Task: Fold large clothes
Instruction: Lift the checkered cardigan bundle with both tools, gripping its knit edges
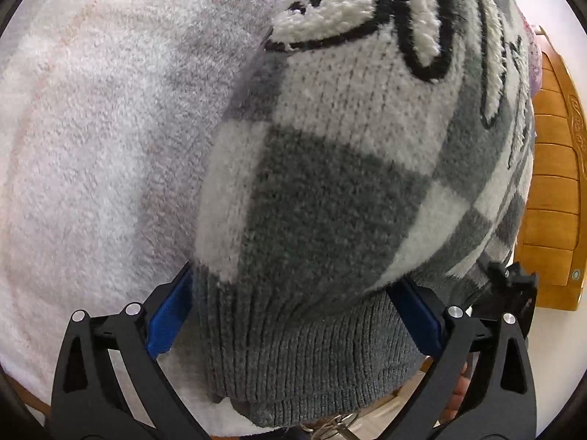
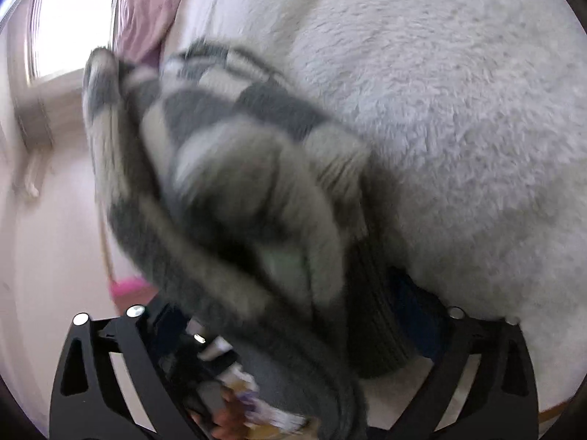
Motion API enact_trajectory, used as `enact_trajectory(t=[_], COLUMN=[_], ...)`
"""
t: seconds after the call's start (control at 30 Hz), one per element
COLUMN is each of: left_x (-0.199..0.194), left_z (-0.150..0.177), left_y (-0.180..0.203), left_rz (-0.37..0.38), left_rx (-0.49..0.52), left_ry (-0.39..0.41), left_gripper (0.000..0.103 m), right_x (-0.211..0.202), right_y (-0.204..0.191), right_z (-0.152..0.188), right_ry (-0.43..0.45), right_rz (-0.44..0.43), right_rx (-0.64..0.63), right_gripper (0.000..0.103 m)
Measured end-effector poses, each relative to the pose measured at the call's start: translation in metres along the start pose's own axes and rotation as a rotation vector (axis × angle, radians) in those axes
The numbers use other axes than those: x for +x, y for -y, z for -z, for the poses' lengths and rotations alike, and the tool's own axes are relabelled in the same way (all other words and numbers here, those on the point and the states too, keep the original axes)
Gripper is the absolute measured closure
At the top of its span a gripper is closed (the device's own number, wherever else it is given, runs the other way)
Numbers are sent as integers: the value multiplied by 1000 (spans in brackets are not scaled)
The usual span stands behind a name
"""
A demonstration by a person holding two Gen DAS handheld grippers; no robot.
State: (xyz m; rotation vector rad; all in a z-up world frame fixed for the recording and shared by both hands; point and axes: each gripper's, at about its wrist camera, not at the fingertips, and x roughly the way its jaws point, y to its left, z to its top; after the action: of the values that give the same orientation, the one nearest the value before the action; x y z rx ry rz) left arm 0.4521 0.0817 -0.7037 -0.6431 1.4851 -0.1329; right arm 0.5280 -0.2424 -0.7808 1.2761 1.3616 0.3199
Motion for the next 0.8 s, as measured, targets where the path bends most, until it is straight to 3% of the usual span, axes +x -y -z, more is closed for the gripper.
enact_trajectory(t=[0.07, 0.1, 0.17, 0.33, 0.37, 0.4, 0.47, 0.57, 0.8], left_x=[1, 2, 3, 7, 7, 6, -1, -24, -129], left_z=[-3, -4, -5, -8, -7, -5, -2, -3, -17], left_y=[-3, -4, -7, -11, -6, -4, 7, 15, 75], left_rz=[11, 15, 19, 7, 3, 15, 19, 22, 84], left_rx=[-4, -9, -15, -42, -44, -39, -19, -7, 172], left_ry=[-13, -18, -20, -2, 2, 6, 4, 0, 79], left_gripper=[3, 3, 3, 3, 5, 15, 45, 72, 77], right_x=[1, 4, 11, 19, 18, 17, 16, 5, -47], right_y=[3, 3, 3, 6, 4, 1, -8, -45, -152], right_z=[-7, -9, -11, -7, -4, -2, 8, 17, 44], right_ry=[-32, -58, -65, 15, 25, 36, 48, 73, 180], right_rz=[-70, -158, -120, -103, -96, -91, -86, -35, 7], right_rx=[48, 64, 31, 37, 39, 44, 42, -13, -207], right_gripper=[8, 8, 13, 12, 19, 25, 53, 63, 68])
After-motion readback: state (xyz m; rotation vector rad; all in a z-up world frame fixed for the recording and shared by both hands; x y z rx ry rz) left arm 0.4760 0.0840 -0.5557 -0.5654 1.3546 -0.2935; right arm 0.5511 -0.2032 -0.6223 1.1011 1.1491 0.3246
